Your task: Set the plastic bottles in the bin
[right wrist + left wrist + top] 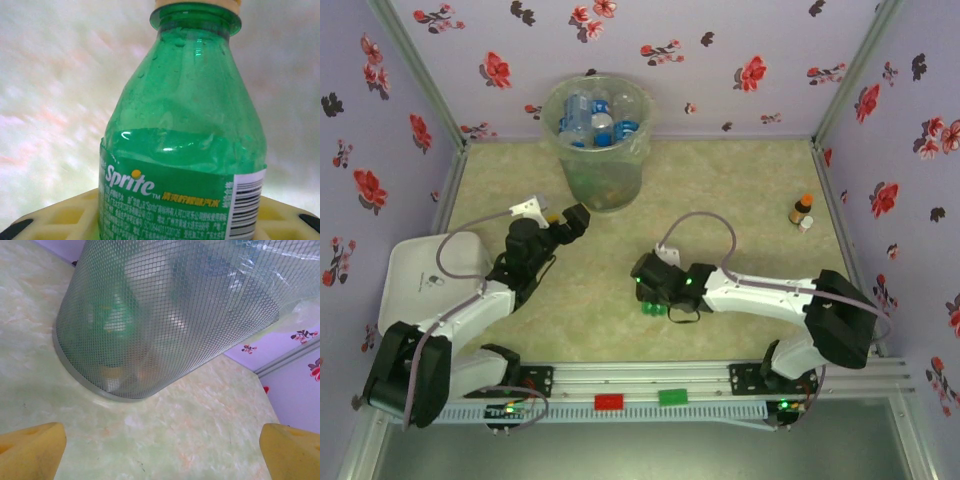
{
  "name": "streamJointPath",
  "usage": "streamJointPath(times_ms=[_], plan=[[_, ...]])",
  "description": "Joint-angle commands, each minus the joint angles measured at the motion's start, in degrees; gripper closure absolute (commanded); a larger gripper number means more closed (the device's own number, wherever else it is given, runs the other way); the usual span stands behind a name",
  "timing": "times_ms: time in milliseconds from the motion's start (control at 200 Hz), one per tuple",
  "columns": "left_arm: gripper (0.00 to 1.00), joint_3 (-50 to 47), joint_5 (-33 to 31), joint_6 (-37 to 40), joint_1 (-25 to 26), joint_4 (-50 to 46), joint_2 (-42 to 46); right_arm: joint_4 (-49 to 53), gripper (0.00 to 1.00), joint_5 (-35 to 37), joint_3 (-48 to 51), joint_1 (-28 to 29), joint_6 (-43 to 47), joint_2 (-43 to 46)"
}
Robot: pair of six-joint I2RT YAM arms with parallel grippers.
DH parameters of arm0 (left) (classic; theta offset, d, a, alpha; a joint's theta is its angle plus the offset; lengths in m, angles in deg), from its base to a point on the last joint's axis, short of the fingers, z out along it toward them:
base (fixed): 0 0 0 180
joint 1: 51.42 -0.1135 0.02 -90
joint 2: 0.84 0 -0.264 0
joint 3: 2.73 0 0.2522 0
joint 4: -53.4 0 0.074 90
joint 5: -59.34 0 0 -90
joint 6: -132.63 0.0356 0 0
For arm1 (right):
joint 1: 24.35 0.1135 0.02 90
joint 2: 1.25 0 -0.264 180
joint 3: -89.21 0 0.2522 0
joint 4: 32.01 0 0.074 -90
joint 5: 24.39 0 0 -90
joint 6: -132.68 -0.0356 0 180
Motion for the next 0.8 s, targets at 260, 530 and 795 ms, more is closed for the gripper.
streamJointPath(times_ms=[260, 530, 795], plan=[[0.0, -2.5, -1.7, 1.0, -3.8, -0.7, 4.9, -24.7, 0.53, 1.7, -20.8, -11.5, 31.8, -3.9], [0.0, -3.2, -2.4, 1.7, -4.7, -3.3, 7.7, -27.2, 0.52, -6.0, -42.4, -16.3, 43.3, -17.0], [0.0, -2.8, -2.4, 2.2, -5.0, -4.8, 9.0, -24.3, 0.51, -8.8, -61.3, -20.1, 47.7, -30.7]])
